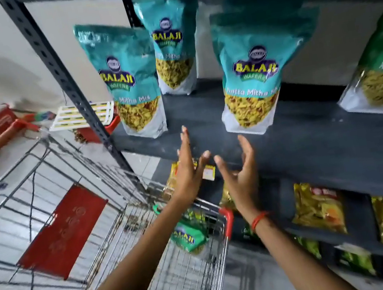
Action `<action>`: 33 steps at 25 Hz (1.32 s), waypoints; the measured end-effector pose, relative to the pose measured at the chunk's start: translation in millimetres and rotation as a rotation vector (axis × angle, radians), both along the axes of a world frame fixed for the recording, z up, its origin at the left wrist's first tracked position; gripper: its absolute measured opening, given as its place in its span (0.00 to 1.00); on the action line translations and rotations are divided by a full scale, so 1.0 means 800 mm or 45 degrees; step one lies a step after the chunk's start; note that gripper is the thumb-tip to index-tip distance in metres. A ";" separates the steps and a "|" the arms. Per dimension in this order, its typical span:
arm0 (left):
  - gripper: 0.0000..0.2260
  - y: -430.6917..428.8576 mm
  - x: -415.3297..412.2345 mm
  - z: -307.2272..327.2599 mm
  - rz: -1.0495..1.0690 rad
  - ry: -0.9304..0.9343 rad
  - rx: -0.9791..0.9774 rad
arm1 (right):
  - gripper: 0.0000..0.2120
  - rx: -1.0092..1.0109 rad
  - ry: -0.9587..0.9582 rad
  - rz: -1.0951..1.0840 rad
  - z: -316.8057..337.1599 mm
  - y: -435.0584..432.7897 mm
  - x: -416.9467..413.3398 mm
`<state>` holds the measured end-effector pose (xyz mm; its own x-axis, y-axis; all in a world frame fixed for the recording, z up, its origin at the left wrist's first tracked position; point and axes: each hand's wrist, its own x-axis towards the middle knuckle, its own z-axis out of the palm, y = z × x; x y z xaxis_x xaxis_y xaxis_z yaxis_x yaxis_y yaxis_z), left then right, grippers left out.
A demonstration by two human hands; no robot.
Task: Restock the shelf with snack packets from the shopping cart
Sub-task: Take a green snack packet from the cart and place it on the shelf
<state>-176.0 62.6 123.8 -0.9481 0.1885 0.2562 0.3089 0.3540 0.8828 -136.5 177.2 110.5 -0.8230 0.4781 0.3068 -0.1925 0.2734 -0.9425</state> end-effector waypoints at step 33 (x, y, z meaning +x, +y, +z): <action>0.17 -0.178 0.101 -0.116 -0.085 -0.727 0.034 | 0.11 -0.474 -1.028 0.413 -0.114 -0.090 0.130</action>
<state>-94.8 -80.0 30.7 -0.9238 0.2530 -0.2873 -0.1983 0.3256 0.9245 -32.8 105.2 19.5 -0.8300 0.1410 -0.5397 0.5421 -0.0244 -0.8400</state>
